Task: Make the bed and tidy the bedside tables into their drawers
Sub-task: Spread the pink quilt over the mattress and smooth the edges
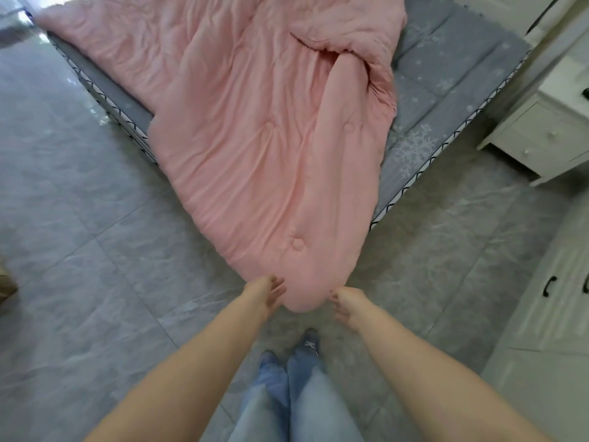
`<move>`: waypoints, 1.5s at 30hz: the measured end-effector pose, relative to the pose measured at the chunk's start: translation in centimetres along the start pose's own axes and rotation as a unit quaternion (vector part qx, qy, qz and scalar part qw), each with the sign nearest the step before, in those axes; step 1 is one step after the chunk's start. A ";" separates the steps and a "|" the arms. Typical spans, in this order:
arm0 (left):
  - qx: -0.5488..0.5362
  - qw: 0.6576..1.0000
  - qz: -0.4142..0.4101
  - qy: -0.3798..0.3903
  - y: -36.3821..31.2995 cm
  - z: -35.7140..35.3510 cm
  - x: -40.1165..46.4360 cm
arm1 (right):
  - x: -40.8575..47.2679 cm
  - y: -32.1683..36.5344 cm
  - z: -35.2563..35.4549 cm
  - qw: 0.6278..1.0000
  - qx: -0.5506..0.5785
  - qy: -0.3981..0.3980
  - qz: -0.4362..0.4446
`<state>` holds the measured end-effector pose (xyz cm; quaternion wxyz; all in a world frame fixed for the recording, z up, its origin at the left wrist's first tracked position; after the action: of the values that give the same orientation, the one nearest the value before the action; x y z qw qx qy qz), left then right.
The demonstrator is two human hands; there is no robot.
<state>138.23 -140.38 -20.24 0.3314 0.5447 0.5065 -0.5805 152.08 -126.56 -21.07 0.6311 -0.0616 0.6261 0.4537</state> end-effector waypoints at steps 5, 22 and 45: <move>0.031 0.999 -0.001 0.038 -0.5 -1.8 -2.2 | -2.2 1.9 1.0 0.995 0.103 0.014 0.008; 0.125 0.985 -0.089 0.074 -4.4 -23.1 -7.5 | -1.0 15.8 16.0 0.945 0.266 0.067 0.180; 0.182 0.974 -0.093 0.100 -10.8 -53.8 -3.3 | 11.7 32.5 40.2 0.936 0.294 0.040 0.188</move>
<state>144.70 -86.98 -8.81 0.1192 0.6021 0.4714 -0.6333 158.22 -75.89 -6.68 0.4989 0.2275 0.7564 0.3568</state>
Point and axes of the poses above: each hand's wrist, its own x-axis towards the middle knuckle, its own z-axis out of the back of the hand, y = z × x, the point moved 6 cm from there along x, towards the middle knuckle, and after that the axes turned 7 degrees about z, right-handed, at the moved point
